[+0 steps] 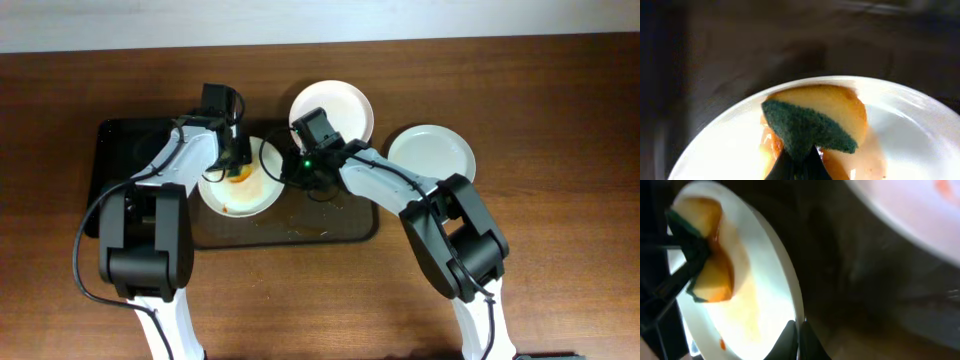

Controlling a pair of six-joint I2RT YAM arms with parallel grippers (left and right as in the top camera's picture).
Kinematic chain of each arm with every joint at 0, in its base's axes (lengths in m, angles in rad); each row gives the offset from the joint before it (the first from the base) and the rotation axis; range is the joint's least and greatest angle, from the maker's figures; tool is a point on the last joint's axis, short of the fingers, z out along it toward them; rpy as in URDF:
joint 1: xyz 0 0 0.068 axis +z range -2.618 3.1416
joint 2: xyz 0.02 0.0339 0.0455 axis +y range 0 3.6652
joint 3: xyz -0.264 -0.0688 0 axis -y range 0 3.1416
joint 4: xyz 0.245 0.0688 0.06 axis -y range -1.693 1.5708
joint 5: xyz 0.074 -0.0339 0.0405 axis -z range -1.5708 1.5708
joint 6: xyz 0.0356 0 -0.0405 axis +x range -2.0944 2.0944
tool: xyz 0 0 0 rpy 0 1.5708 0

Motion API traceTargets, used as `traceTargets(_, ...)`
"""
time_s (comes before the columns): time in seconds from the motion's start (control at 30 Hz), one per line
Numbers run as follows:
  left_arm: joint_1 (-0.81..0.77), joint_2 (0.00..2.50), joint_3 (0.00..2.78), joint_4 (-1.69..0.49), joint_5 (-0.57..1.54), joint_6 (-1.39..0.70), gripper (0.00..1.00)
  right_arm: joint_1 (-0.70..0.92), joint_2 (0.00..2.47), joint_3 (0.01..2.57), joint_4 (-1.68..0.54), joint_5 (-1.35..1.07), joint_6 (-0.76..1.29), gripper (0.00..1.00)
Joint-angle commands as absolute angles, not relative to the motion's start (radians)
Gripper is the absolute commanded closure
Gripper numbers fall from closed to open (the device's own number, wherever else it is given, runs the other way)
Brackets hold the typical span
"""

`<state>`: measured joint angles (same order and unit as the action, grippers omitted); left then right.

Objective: Clean dirty plates on tray and stack at the side
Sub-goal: 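Scrub the second plate with the sponge in the left gripper, then lift the sponge back to the black tray and raise the plate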

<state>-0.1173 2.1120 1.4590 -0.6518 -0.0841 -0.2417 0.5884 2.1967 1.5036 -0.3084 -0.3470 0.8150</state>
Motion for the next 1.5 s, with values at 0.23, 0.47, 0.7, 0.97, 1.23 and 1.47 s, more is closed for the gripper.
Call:
traceTargets(0.23, -0.082, 2.208, 1.389, -0.928, -0.048, -0.104, 1.00, 0.580, 2.215, 1.504, -0.324, -0.332, 0.816, 0.96)
traceTargets(0.47, -0.041, 2.208, 1.409, -0.831, 0.171, 0.051, 1.00, 0.581, 2.215, 1.504, -0.241, -0.443, 0.701, 0.73)
traceTargets(0.7, -0.043, 2.208, 1.409, -0.744, 0.173, 0.050, 1.00, 0.604, 2.220, 1.504, -0.278, -0.428, 0.648, 0.64)
traceTargets(0.97, -0.043, 2.208, 1.418, -0.785, 0.180, 0.019, 1.00, 0.613, 2.251, 1.504, -0.289, -0.408, 0.741, 0.96)
traceTargets(1.23, -0.033, 2.207, 1.542, -0.931, 0.187, 0.030, 1.00, 0.613, 2.251, 1.504, -0.299, -0.415, 0.741, 0.96)
traceTargets(1.47, -0.011, 2.197, 2.107, -1.102, 0.426, 0.084, 1.00, 0.593, 2.236, 1.507, -0.359, -0.463, 0.731, 0.96)
